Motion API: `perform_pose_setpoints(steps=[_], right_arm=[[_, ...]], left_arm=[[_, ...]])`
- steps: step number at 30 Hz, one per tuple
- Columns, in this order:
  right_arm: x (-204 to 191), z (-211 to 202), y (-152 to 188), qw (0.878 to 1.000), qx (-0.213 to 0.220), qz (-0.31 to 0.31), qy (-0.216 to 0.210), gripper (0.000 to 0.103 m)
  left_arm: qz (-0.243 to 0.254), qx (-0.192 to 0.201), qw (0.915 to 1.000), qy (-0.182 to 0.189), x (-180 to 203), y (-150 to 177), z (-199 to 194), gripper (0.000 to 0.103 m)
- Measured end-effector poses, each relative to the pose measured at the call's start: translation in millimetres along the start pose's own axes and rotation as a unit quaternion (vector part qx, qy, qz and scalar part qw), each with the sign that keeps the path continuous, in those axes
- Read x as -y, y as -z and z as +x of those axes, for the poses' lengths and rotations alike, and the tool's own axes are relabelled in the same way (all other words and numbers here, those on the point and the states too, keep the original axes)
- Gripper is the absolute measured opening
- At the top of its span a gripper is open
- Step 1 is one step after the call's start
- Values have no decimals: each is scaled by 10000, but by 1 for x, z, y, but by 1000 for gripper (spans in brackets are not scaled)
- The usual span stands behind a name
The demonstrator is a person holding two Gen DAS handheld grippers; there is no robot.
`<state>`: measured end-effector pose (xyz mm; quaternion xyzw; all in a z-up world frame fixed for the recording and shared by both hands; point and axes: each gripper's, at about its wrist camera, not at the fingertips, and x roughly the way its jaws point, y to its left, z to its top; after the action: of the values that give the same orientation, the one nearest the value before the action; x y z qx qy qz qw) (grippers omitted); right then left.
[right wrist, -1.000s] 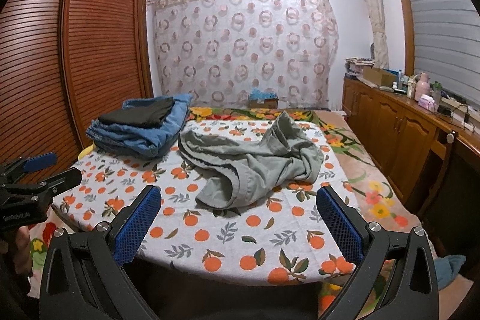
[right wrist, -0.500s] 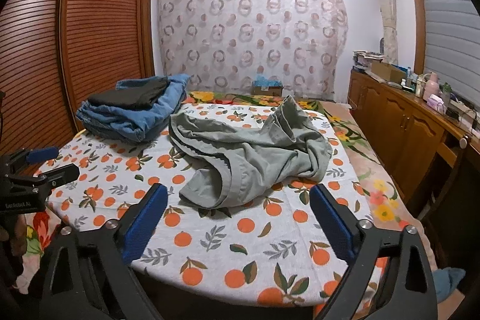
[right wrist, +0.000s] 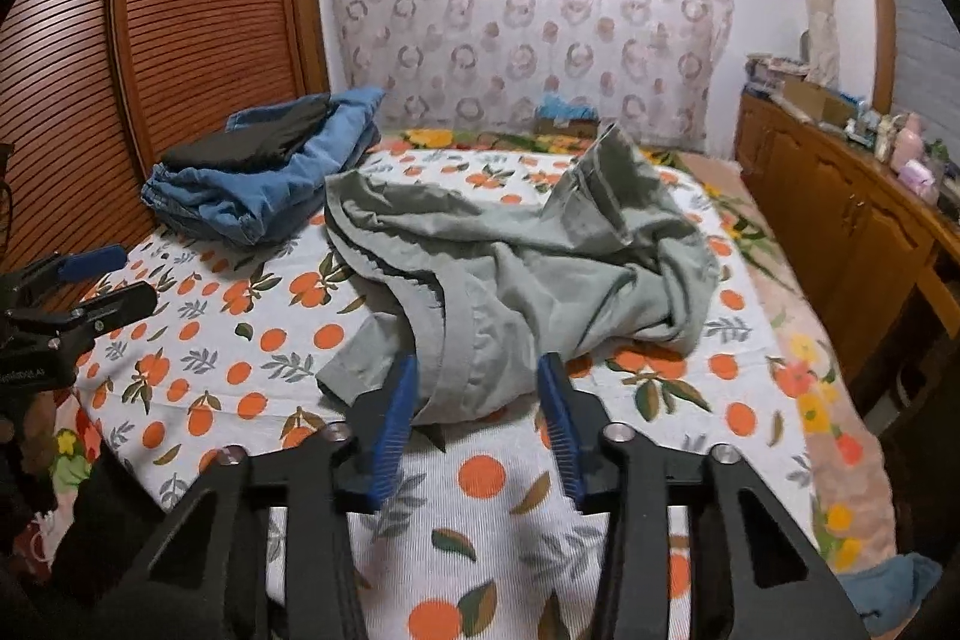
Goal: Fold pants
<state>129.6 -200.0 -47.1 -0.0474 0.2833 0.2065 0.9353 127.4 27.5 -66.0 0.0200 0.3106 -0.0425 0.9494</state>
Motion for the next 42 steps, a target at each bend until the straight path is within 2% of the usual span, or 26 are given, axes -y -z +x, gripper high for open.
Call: perform_pose_setpoints(steps=[15, 20, 21, 22, 24, 32, 38, 41, 42], right_arm=[[9, 35, -38, 9965, -704, -211, -396, 38], [6, 48, -46, 9950, -851, -460, -258, 38], [7, 51, -48, 9948, -881, -461, -232, 27], [8, 51, -48, 9950, -869, -461, -184, 7], [11, 47, -52, 9961, -734, -487, -58, 4], [36, -27, -67, 9994, 181, -232, 201, 3], [51, -49, -59, 9988, 238, -97, 420, 3], [52, -48, -53, 9987, 204, -43, 459, 3], [51, -46, -52, 9987, 186, -14, 475, 3]], left_arm=[[64, -170, 9998, 107, -6, -5, 30, 90], [62, -221, 9996, 173, -4, -6, 36, 90], [72, -225, 9996, 181, -3, -7, 36, 90], [81, -217, 9995, 199, -2, -8, 37, 90], [95, -217, 9995, 221, 0, -9, 38, 90], [117, -193, 9985, 490, 10, -27, 44, 90], [617, -133, 9968, 494, 27, -47, 61, 89], [950, -240, 9941, 467, 31, -54, 76, 80], [1049, -299, 9930, 461, 32, -56, 82, 74]])
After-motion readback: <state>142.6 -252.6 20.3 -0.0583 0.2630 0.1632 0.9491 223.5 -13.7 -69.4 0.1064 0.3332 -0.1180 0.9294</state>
